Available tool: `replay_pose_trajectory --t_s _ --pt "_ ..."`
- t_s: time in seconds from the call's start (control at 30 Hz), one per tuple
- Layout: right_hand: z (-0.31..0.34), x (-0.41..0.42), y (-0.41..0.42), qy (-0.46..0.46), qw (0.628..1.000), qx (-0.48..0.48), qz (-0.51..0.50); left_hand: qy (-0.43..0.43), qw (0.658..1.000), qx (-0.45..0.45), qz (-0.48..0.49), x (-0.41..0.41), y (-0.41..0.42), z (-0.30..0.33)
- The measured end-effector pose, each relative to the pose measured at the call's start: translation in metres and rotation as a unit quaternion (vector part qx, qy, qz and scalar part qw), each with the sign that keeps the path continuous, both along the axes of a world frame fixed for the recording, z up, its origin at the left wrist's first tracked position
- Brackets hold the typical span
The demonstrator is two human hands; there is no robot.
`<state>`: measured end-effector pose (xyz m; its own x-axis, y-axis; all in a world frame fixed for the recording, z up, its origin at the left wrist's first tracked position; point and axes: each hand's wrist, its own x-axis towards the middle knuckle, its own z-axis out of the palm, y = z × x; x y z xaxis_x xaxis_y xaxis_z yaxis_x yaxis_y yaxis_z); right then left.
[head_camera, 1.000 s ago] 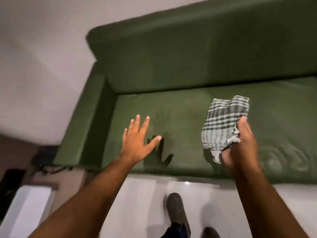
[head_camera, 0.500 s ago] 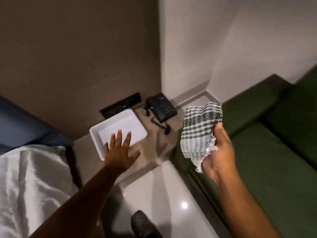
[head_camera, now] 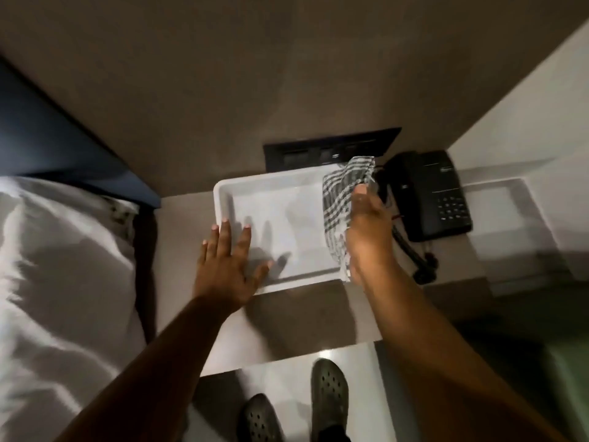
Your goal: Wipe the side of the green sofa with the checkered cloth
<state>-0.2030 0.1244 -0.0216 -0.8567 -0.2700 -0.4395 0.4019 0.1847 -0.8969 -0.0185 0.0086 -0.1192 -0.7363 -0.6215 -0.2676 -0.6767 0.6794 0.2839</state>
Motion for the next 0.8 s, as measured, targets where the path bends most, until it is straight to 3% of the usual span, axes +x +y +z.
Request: replay_pose_trajectory --t_s 0.07,0.1,0.13,0.2,0.23,0.37,0.53,0.6,0.8 --pt "-0.053 0.005 -0.026 0.092 0.981 0.147 0.088 -0.011 1.000 -0.003 0.000 -0.001 -0.005 -0.027" --pt "-0.076 0.009 -0.035 0.125 0.949 0.238 0.163 -0.014 1.000 -0.010 -0.003 -0.001 -0.006 -0.034" --pt "-0.098 0.016 -0.043 0.144 0.900 0.321 0.257 -0.009 1.000 -0.021 -0.004 -0.001 -0.006 -0.043" --pt "-0.131 0.029 -0.053 0.185 0.794 0.399 0.419 0.021 0.999 -0.044 -0.002 -0.001 -0.005 -0.052" --pt "-0.141 0.034 -0.055 0.214 0.765 0.404 0.453 0.041 0.998 -0.053 -0.003 0.000 -0.004 -0.054" --pt "-0.155 0.021 -0.051 0.410 0.712 0.350 0.451 0.078 0.994 -0.075 0.000 -0.001 -0.003 -0.054" --pt "-0.184 -0.021 -0.044 0.493 0.574 0.355 0.549 0.088 0.992 -0.094 0.003 -0.002 -0.002 -0.054" --pt "-0.195 -0.022 -0.043 0.507 0.570 0.369 0.531 0.083 0.992 -0.098 0.006 -0.001 -0.002 -0.055" --pt "-0.184 -0.017 -0.050 0.455 0.615 0.363 0.531 0.029 0.996 -0.084 0.012 -0.004 0.000 -0.047"
